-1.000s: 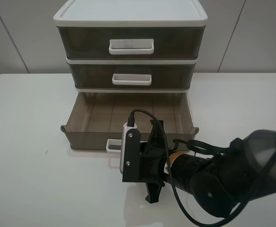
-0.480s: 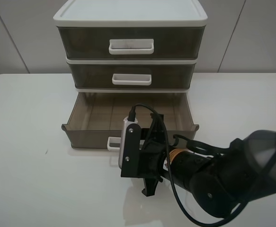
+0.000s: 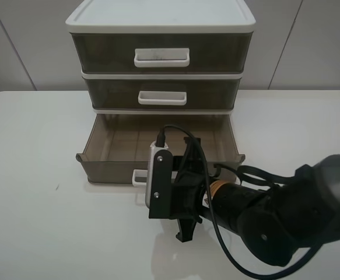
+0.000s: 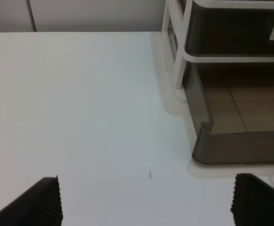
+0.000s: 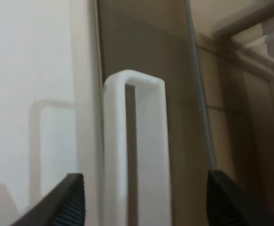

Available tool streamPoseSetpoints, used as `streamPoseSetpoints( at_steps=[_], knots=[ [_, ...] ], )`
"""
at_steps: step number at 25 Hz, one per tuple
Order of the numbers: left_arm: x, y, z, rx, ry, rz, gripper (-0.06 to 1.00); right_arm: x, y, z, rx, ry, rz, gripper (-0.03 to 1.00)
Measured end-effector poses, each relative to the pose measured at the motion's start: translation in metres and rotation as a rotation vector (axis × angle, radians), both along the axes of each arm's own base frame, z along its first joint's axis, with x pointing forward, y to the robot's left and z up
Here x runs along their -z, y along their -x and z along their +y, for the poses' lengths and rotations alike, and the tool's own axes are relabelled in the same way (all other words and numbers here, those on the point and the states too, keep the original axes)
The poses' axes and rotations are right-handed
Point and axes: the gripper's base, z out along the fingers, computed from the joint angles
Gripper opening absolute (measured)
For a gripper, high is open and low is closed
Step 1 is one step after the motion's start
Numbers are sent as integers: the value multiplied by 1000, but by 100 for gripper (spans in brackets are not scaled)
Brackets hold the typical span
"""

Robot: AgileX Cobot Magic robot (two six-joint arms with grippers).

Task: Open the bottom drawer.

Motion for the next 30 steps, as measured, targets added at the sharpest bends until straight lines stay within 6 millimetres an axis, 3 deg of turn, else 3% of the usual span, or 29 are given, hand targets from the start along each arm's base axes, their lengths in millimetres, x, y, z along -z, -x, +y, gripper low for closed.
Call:
streamPoseSetpoints(
  at_steps=[9,17,22,30],
  knots=[
    [0,0,0,0,0,0,74,-15,4,-1,-32,4,23,56],
    [0,0,0,0,0,0,74,-54,12,-5,-59,-73,27,57],
    [0,0,0,0,0,0,74,-87,12,-14,40,-230,15,70],
    [0,0,0,0,0,0,74,-123,5,-46,332,-425,18,72]
  ],
)
